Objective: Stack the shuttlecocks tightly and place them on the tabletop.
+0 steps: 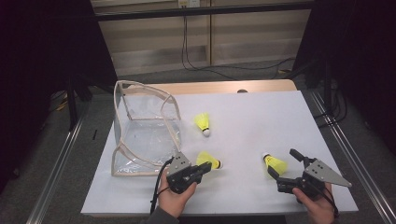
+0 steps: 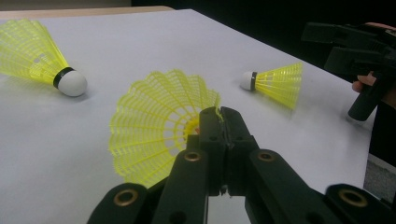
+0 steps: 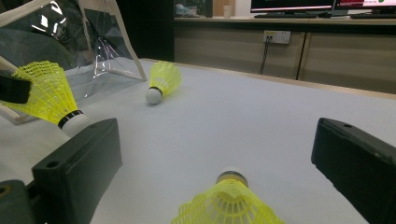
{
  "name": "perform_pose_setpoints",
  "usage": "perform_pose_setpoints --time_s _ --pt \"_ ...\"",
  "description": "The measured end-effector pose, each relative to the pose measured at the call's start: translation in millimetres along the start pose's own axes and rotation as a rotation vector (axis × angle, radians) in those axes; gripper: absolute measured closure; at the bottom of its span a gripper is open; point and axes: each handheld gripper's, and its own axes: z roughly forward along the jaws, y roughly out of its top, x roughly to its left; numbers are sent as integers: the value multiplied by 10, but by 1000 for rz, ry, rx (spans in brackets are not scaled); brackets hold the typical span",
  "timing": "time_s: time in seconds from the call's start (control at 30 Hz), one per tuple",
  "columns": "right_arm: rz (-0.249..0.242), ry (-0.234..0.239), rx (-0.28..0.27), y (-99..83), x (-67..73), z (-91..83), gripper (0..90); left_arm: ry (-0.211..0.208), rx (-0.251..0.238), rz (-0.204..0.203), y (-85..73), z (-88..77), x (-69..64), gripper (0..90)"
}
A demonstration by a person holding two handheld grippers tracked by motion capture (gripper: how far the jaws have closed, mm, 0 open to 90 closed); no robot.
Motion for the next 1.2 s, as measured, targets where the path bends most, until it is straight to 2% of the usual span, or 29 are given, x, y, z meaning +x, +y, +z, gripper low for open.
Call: perform_pose_setpoints --time_s 0.27,0.6,1.2 --pt "0 -1 -1 2 -2 -4 11 4 -3 -14 26 77 2 886" --pt "-1 1 0 4 -4 -10 11 -17 6 -14 29 173 -80 886" --pt "-4 4 -3 6 -10 -15 11 -7 -10 -37 72 296 -103 886"
